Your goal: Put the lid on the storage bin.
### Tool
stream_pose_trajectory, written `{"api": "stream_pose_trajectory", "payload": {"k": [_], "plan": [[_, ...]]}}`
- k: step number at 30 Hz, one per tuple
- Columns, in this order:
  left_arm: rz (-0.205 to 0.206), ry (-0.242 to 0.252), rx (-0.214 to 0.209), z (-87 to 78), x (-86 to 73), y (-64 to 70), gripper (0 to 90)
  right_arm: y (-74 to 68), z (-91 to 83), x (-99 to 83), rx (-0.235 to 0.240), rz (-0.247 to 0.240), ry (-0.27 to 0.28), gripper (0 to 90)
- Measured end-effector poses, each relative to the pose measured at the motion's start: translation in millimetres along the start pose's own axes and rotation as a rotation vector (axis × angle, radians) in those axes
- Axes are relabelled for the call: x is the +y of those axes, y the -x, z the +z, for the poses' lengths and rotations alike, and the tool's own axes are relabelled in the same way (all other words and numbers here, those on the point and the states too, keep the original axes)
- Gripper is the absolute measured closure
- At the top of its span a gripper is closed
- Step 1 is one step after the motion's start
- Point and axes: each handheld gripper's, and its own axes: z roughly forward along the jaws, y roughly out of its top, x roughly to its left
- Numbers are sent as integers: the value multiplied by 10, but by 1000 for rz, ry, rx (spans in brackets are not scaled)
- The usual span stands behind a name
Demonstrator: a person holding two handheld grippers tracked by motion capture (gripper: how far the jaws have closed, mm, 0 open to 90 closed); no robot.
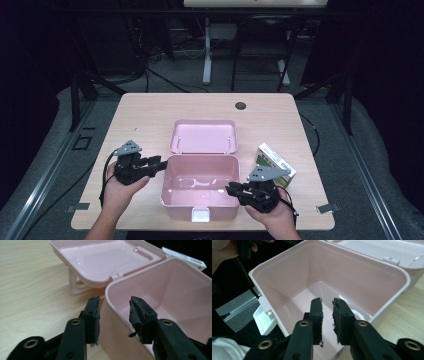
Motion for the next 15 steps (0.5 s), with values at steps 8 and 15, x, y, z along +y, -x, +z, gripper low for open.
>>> {"api": "stream_pose_trajectory", "payload": {"k": [8, 15], "plan": [[55, -3, 7, -14, -4, 109, 511, 90, -96, 10, -37, 32, 56, 606], [25, 7, 20, -73, -11, 39, 474, 226, -219, 13, -84, 57, 92, 540]]}}
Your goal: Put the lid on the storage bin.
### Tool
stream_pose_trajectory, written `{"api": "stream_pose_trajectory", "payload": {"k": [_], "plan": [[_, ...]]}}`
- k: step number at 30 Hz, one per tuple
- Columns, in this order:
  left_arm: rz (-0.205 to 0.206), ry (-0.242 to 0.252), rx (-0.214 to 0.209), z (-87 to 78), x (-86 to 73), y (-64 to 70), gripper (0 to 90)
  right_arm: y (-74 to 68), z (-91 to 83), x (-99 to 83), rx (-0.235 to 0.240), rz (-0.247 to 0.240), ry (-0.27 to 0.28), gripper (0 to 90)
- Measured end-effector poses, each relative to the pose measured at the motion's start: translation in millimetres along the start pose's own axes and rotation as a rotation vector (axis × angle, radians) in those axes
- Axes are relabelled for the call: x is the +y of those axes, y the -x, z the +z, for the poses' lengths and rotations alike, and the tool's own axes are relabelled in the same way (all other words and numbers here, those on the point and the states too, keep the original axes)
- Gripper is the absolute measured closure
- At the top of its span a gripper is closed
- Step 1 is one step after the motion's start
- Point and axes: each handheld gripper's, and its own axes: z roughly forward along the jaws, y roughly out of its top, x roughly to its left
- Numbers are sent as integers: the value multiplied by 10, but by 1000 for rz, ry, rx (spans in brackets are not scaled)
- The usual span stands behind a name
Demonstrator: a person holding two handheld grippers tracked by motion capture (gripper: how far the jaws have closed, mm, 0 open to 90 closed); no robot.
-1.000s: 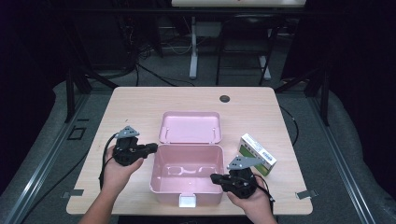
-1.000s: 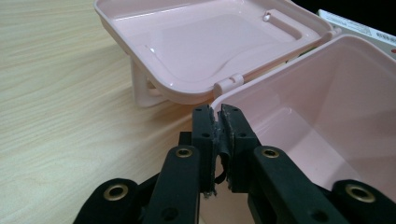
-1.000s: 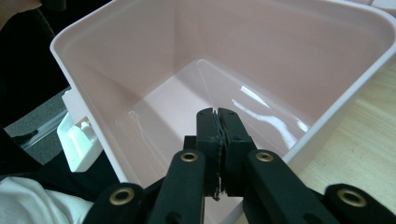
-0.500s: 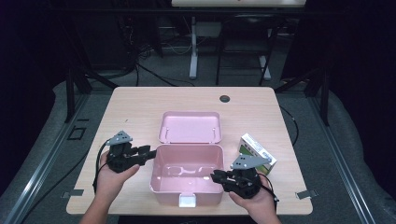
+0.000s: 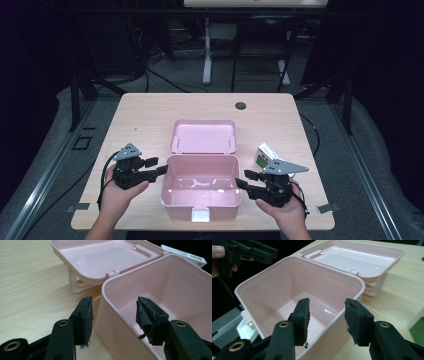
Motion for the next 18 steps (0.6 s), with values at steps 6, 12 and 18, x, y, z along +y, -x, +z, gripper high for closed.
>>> {"api": "stream_pose_trajectory", "payload": {"k": [6, 12, 18], "plan": [[-28, 11, 10, -73, 8, -62, 467, 113, -59, -6, -31, 22, 17, 516], [-40, 22, 21, -125, 7, -115, 465, 168, -78, -13, -50, 52, 24, 498], [-54, 22, 27, -165, 8, -156, 465, 195, -89, -17, -61, 54, 26, 497]]}}
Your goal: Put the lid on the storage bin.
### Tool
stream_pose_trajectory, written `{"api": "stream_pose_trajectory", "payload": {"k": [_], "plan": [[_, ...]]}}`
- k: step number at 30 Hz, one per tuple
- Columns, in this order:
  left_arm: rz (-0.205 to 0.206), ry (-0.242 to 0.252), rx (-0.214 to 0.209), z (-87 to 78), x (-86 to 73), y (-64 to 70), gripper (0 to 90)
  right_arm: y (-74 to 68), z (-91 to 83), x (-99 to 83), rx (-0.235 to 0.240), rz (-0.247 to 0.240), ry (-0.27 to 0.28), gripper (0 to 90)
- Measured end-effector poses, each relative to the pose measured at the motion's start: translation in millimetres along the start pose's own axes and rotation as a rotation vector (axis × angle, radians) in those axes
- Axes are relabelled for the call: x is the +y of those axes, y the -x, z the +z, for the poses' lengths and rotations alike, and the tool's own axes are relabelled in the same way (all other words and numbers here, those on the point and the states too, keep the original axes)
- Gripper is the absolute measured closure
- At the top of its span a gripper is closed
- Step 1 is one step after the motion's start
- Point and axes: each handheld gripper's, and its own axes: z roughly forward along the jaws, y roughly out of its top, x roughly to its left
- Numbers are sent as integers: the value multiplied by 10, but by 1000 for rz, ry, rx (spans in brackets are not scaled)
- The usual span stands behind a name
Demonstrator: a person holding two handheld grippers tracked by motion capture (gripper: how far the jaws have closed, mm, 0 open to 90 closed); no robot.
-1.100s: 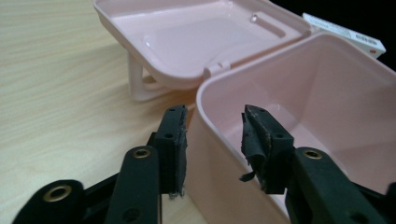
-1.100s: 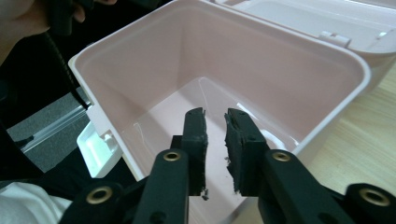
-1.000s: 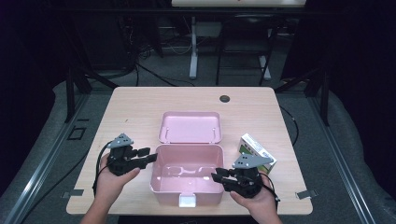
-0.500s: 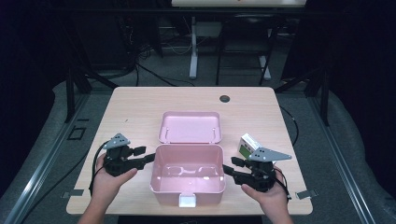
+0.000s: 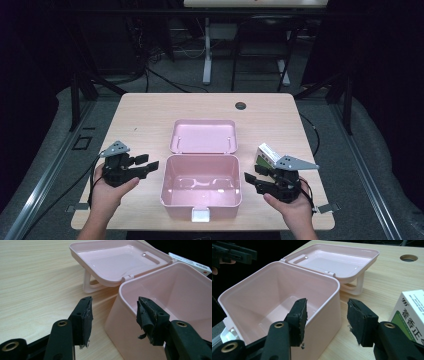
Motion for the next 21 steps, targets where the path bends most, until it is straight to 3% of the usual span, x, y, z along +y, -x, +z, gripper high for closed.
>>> {"api": "stream_pose_trajectory", "payload": {"k": [7, 15, 17, 21], "plan": [[-3, -11, 2, 23, -7, -23, 465, 38, 0, 9, -20, -21, -4, 507], [21, -28, -7, 24, -8, 10, 465, 80, -114, 207, -50, -74, -38, 483], [26, -31, -6, -3, 4, 15, 462, 118, -119, 266, -60, -94, -66, 480], [30, -35, -12, -11, 10, 27, 449, 205, -96, 346, -58, -91, -133, 479]]}}
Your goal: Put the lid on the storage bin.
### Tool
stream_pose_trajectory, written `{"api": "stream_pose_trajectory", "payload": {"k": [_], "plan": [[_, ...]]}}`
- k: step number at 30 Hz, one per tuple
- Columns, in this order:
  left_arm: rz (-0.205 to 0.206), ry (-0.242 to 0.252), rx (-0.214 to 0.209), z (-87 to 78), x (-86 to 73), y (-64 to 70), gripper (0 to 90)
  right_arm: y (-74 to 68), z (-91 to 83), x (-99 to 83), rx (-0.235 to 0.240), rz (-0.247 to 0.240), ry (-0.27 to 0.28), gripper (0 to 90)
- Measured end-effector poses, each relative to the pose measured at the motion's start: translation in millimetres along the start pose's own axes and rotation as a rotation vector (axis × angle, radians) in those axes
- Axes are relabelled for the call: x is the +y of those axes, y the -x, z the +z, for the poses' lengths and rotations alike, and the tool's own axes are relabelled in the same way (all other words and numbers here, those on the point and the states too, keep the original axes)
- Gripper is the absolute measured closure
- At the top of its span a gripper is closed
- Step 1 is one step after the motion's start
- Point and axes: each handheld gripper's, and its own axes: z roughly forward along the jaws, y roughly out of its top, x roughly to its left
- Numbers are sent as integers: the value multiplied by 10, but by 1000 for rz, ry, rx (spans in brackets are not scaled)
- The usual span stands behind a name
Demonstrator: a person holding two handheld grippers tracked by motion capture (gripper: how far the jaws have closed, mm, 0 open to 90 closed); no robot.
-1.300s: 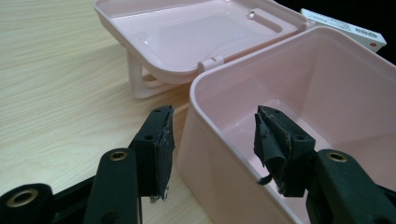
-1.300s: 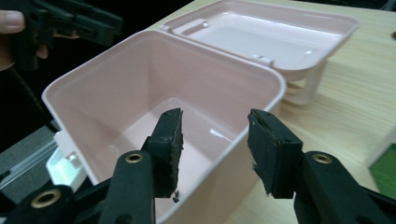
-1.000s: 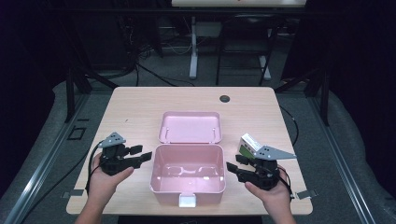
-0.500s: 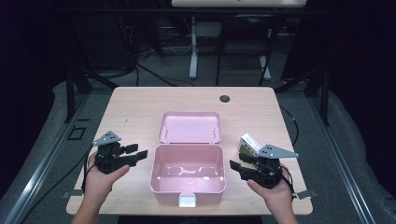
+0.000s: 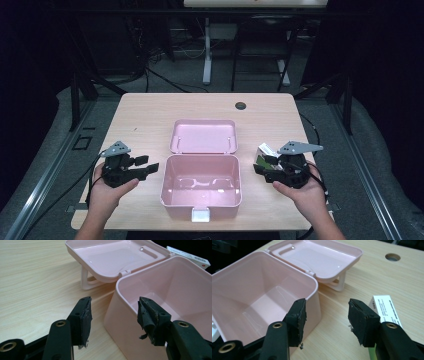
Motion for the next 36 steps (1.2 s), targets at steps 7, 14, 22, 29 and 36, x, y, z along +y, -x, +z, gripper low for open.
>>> {"api": "stream_pose_trajectory", "payload": {"k": [7, 14, 22, 29, 36], "plan": [[9, -11, -9, 3, -1, 15, 443, 63, 5, 76, -29, 1, -70, 472], [15, -16, -15, 0, 2, 16, 440, 74, 65, 165, -41, -11, -159, 445], [2, 7, -3, -76, 11, -8, 440, 78, 119, 311, -60, -87, -277, 444], [9, 0, -11, -82, 16, 1, 440, 153, 159, 413, -93, -115, -365, 433], [10, 1, -10, -86, 16, -3, 439, 223, 202, 478, -97, -110, -410, 410]]}}
